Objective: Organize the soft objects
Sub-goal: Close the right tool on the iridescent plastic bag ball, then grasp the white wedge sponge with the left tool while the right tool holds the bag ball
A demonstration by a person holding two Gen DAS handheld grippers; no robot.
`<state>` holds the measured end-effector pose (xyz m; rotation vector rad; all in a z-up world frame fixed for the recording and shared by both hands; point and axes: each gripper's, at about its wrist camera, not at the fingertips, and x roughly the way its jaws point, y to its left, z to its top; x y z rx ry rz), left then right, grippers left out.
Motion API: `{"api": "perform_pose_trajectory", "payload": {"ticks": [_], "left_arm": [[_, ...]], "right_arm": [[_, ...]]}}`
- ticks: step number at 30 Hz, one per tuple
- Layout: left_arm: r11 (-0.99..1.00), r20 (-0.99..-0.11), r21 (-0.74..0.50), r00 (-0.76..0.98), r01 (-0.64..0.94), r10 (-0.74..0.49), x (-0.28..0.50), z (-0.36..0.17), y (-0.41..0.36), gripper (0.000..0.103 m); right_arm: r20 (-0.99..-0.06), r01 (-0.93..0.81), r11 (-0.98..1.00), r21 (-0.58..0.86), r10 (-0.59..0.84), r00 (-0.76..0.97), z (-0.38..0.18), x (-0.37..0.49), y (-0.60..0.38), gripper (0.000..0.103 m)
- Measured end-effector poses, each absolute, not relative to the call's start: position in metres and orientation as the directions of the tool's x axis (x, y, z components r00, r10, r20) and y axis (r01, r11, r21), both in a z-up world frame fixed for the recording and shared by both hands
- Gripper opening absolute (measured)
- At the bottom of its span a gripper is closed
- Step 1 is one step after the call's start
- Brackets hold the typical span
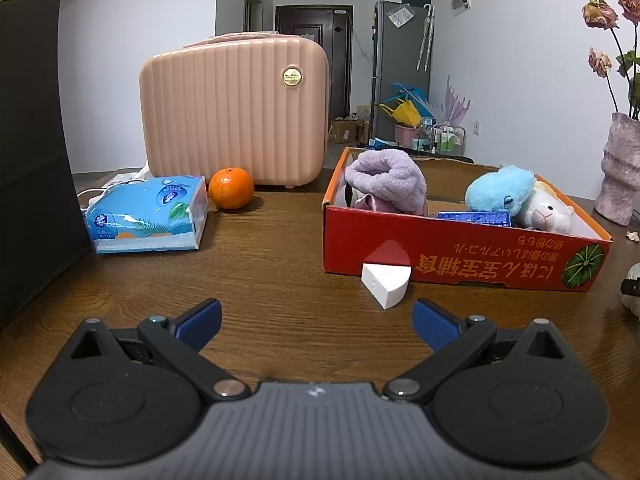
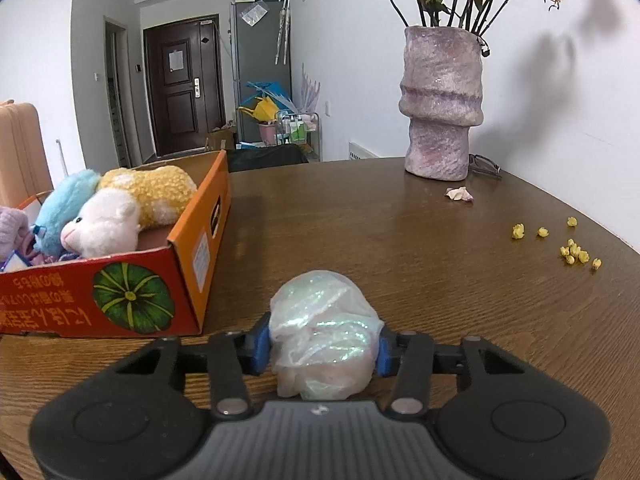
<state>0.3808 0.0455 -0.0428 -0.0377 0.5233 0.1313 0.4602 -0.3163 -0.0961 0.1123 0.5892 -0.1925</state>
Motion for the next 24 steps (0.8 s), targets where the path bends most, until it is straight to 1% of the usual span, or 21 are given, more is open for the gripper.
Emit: {"api": "perform_pose_trajectory", "payload": {"ticks": [6,12,18,24], "left_arm": [[0.994,-0.544,-0.045,0.837,-0.100,0.059,0.391,-0.042,0.048,0.103],[0.995,-0.564,-0.054,0.825,-0.089,0.043,0.408,-0.043,0.039,0.103],[0.993,-0.589,-0.041,0.805,-0.108,0.063,0.433,-0.048,0.029,0.103],[0.991,-0.600,-0.024,0.794,-0.134,0.093,0.460,-0.054,0.020,0.103]], "right_arm": [[-0.519,0.226,0.973,0.054,-0.166,0.838,-0.091,0.454,-0.316,0.043],[-0.456,0.217,0.974,0.065,-0.165,0.874,-0.084,0.443,-0.313,0.043],[-0.406,0.194,0.979,0.068,-0.150,0.901,-0.078,0.433,-0.308,0.043],[-0.395,0.174,0.982,0.071,-0.133,0.909,-0.076,0.431,-0.305,0.043]]}}
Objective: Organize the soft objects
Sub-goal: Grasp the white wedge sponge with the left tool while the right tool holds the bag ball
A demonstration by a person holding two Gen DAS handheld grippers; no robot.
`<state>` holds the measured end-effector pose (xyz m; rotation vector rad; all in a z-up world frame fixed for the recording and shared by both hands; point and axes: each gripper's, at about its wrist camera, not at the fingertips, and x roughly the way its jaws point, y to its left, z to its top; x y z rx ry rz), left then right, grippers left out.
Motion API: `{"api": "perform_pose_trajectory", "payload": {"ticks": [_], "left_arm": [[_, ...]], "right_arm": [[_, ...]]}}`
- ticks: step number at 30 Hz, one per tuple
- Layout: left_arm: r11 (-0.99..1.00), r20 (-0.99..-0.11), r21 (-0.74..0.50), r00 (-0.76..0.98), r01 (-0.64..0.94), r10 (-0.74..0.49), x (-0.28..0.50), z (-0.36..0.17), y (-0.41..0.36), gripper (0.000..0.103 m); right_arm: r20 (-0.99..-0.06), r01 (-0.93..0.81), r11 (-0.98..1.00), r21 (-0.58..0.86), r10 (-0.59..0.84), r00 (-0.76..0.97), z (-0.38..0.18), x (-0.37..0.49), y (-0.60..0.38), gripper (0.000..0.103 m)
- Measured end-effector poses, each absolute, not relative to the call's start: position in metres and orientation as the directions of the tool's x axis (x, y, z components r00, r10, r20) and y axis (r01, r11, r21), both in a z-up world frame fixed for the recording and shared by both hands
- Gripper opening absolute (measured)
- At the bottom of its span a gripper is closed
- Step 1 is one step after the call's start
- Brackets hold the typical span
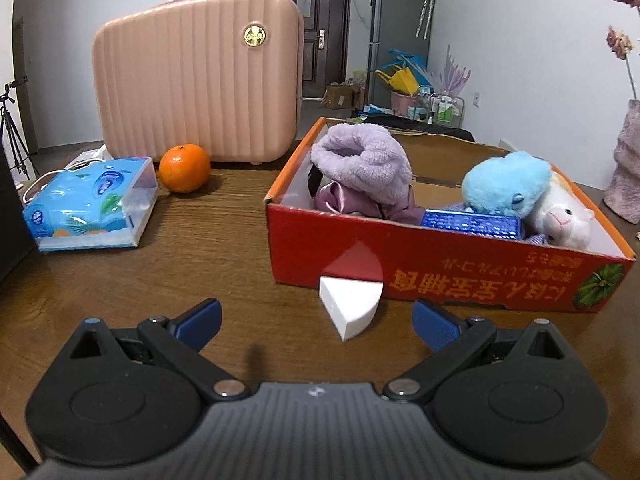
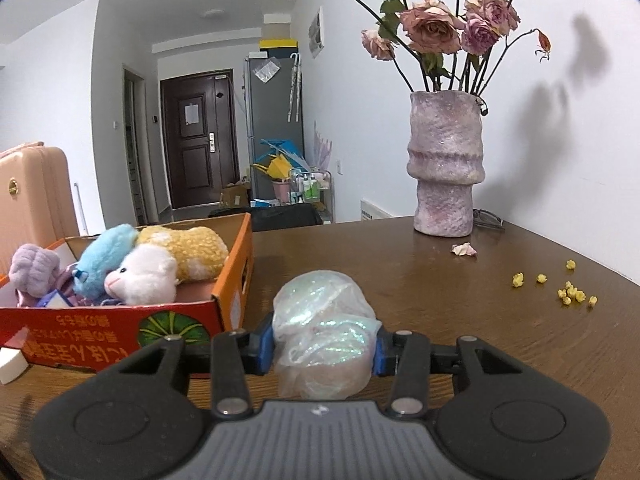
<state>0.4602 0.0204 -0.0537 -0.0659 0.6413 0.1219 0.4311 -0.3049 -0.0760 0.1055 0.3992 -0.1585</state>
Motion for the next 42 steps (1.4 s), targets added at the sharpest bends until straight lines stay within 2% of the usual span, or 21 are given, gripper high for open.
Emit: {"api": "perform_pose_trajectory", "payload": {"ticks": [23,26,28,29,31,32,33,42], "left_arm": [[0.990,-0.640,0.039,0.758,-0.133,0.127,0.507,-0.072,0.012,0.101],[0.993,-0.640,0.035,0.761,-0.108,0.106,0.507,-0.072,0.010,0.090],[0.996,-0.643,0.024,0.761,-0.091,0.086,0.506,-0.073,0.009,0.072],[0.996,-0.647,0.015,0.759,-0.085,0.075,0.506,-0.073,0.009,0.067],[0.997,-0.661,0.001,0.748,-0.078,0.059,0.507,-0.075,0.011,0.049],[0.997,-0.659,0.001,0.749,-0.080,0.061,0.507,-0.075,0.011,0.047],[0.997,-0.658,0.000,0.750,-0.081,0.061,0.506,-0.075,0.011,0.041],[0.997,-0.647,-0.004,0.760,-0.081,0.059,0.499,-0.073,0.012,0.035]], "right_arm": [[-0.388,0.166,0.984,0.072,-0.125,0.913,-0.077,0.430,-0.304,0.044],[-0.388,0.165,0.984,0.071,-0.125,0.913,-0.077,0.430,-0.304,0.044],[-0.388,0.166,0.984,0.072,-0.126,0.913,-0.077,0.430,-0.304,0.044],[-0.387,0.166,0.983,0.073,-0.126,0.913,-0.077,0.430,-0.304,0.044],[-0.389,0.165,0.984,0.073,-0.124,0.913,-0.078,0.430,-0.304,0.044],[-0.389,0.164,0.984,0.073,-0.124,0.913,-0.078,0.430,-0.304,0.044],[-0.389,0.164,0.984,0.073,-0.124,0.913,-0.078,0.430,-0.304,0.044],[-0.388,0.157,0.985,0.075,-0.116,0.914,-0.078,0.429,-0.304,0.044]]}}
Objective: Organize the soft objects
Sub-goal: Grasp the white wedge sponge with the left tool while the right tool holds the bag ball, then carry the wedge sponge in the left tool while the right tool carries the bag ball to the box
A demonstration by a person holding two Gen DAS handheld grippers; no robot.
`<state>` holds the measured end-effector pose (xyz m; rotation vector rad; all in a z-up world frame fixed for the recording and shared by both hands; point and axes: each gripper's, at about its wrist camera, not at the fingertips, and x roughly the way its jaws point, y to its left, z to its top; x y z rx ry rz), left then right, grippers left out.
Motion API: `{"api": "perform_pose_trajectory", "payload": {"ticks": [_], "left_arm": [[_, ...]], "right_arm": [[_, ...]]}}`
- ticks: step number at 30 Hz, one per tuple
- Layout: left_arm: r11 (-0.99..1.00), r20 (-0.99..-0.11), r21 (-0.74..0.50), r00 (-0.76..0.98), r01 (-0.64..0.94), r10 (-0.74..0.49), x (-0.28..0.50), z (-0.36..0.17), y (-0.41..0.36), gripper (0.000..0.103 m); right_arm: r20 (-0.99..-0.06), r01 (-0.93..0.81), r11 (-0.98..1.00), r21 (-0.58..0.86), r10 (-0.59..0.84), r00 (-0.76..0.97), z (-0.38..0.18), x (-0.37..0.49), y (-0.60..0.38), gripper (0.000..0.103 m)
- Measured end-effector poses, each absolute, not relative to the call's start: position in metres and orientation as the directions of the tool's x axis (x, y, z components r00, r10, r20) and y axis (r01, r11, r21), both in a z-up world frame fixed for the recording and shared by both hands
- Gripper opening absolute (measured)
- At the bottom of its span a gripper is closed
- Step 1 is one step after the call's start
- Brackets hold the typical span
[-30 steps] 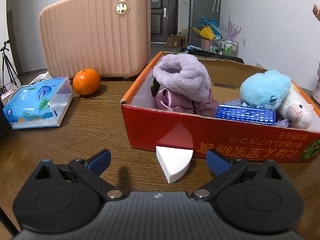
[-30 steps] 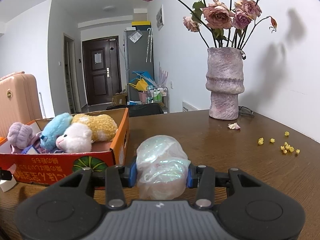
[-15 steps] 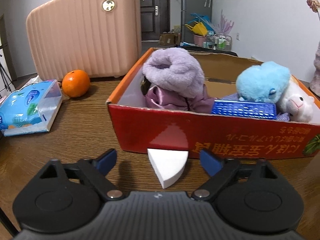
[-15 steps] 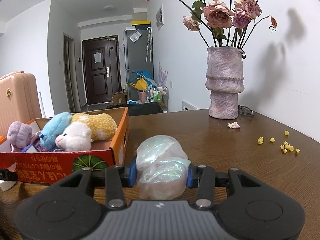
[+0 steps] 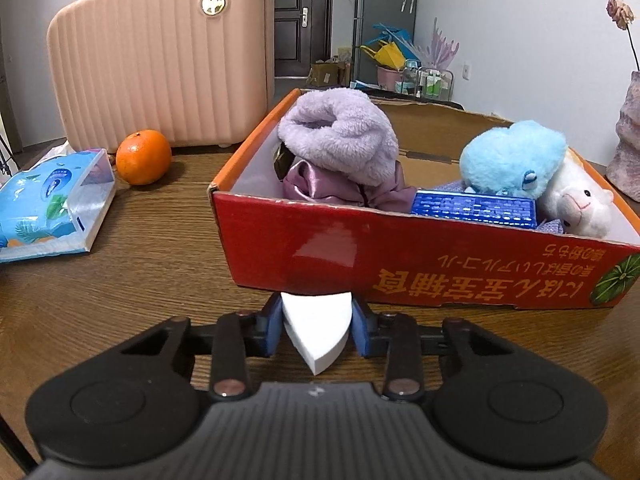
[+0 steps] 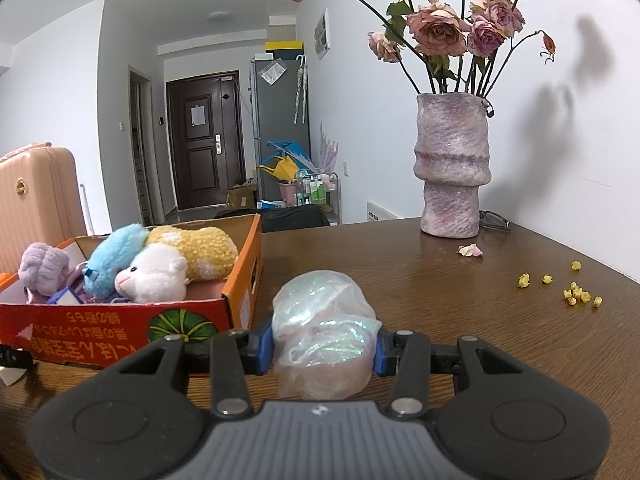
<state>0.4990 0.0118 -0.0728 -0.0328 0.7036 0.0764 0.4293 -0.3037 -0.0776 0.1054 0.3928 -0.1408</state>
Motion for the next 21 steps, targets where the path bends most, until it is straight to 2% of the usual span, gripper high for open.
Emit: {"api": "perform_pose_trajectory", "payload": {"ticks": [8,21], "left_arm": [[0.997,-0.620,-0.026,0.784,-0.073,0.042,0.481,-0.065,0.015,0.034],[0.998,-0.531,-0.050,0.847,-0.034,0.002,0.436,-0.044,0.017,0.034]], "right_arm": [[-0.378,0.148,0.986,0.078,-0.108,0.920,-0.076,0.427,-0.302,0.044],[-0.299,0.068,0.996,0.054,-0.049,0.953,-0.068,0.400,-0.276,0.044]]}}
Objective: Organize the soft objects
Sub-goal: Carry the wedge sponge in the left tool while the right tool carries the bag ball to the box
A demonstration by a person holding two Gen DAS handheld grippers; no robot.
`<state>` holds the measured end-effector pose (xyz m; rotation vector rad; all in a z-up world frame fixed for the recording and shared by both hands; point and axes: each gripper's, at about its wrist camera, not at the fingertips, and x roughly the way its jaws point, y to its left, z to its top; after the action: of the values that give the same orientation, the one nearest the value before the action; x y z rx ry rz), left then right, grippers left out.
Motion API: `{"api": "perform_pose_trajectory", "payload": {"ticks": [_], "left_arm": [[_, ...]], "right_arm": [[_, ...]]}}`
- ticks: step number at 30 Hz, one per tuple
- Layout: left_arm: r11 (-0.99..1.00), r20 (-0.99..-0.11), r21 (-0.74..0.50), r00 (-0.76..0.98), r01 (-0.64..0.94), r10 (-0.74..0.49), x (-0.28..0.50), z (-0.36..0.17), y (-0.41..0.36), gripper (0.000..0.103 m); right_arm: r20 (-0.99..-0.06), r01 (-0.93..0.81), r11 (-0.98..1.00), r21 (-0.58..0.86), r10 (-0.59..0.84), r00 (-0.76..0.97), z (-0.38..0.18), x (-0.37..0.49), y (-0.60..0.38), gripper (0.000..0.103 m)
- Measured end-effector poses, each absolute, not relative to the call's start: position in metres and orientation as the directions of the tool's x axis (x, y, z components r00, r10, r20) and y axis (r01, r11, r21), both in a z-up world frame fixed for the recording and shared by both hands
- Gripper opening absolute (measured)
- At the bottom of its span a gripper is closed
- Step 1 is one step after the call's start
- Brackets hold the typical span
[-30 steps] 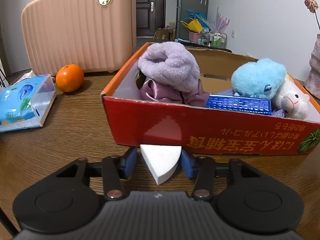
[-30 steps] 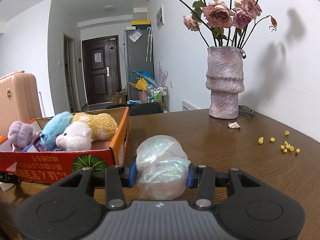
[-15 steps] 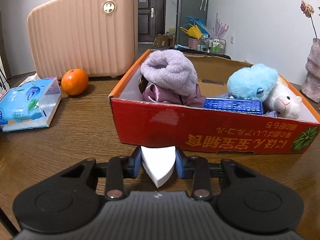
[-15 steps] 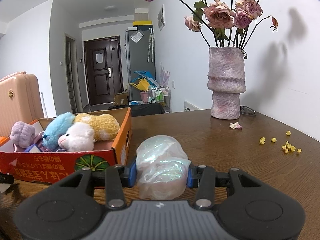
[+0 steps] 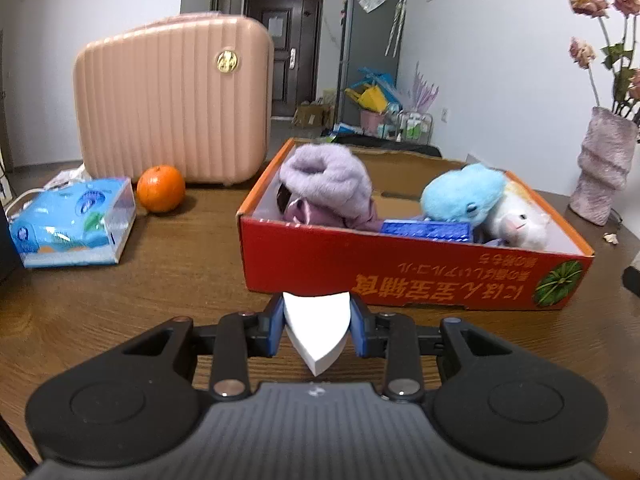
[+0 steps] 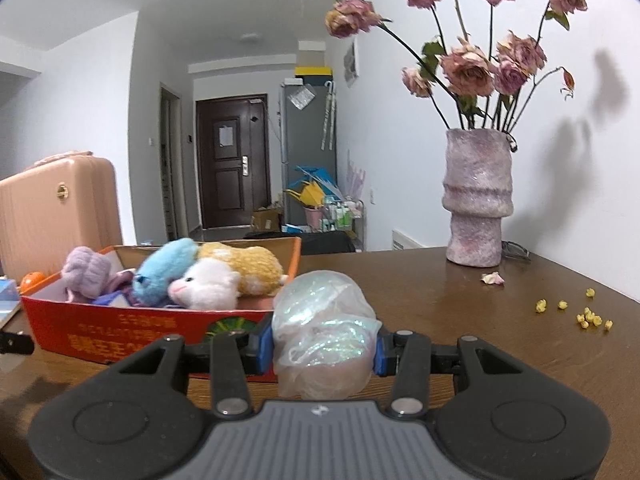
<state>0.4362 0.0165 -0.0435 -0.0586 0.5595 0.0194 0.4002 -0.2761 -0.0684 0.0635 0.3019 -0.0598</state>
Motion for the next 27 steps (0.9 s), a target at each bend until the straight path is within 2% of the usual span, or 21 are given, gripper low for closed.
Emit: {"api": "perform_pose_trajectory", "payload": {"ticks": [18,27], "left_arm": [[0.994,-0.385,-0.105,0.921,0.026,-0.064,0.433,0.007,0.004,0.034],[0.991,-0.323,-0.128,0.943,0.043,-0.083,0.459,0.026,-0.004,0.034]], "right_arm": [[-0.201,-0.052,0.998,0.045,0.060,0.978,-0.047,0.406,-0.226,0.045],[-0.203,-0.098,0.994,0.041,0.105,0.973,-0.027,0.439,-0.209,0.045]]}}
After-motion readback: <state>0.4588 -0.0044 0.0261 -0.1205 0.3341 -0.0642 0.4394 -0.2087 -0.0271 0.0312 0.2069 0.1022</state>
